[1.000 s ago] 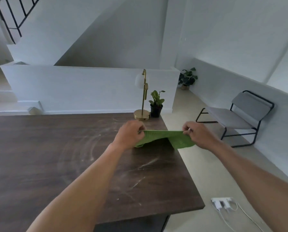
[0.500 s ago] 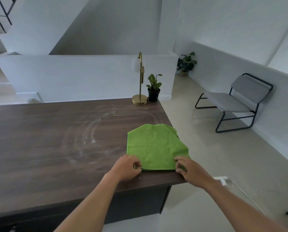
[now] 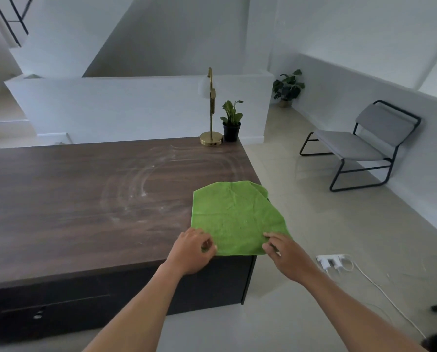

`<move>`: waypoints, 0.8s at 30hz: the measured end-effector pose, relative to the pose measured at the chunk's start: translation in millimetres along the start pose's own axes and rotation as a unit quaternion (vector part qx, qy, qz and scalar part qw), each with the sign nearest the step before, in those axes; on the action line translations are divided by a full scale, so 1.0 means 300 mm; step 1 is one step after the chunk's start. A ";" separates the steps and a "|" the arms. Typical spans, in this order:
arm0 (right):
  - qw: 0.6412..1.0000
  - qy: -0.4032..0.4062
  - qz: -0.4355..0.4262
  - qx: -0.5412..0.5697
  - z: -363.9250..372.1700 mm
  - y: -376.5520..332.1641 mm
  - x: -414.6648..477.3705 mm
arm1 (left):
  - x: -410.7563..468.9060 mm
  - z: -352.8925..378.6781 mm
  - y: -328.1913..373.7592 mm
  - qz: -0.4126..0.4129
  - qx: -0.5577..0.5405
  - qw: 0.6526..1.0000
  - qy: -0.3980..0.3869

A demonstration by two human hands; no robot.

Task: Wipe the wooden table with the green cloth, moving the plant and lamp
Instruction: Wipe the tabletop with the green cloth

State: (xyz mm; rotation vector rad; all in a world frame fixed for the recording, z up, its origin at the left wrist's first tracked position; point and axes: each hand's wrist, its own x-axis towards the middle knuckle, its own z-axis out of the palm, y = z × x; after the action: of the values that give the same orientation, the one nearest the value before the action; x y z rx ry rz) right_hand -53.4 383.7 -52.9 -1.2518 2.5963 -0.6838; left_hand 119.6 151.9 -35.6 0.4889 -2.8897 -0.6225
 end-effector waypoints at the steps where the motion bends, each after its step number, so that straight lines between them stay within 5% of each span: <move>1: 1.000 0.003 0.009 -0.008 -0.007 -0.011 0.001 | -0.005 0.002 0.007 -0.001 -0.003 1.000 0.001; 7: 0.997 0.054 0.015 -0.044 -0.039 -0.132 0.107 | 0.028 0.014 -0.023 -0.049 -0.031 0.986 0.154; 24: 0.975 -0.059 0.068 -0.201 0.208 -0.181 0.529 | 0.546 -0.007 -0.353 -0.093 -0.016 0.983 0.156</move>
State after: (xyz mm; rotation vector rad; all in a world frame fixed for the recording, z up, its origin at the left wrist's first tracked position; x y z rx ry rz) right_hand -93.8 210.9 -75.9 -1.1510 2.7719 -0.0536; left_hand -3.3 3.6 -66.7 0.7811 -2.5544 -0.5593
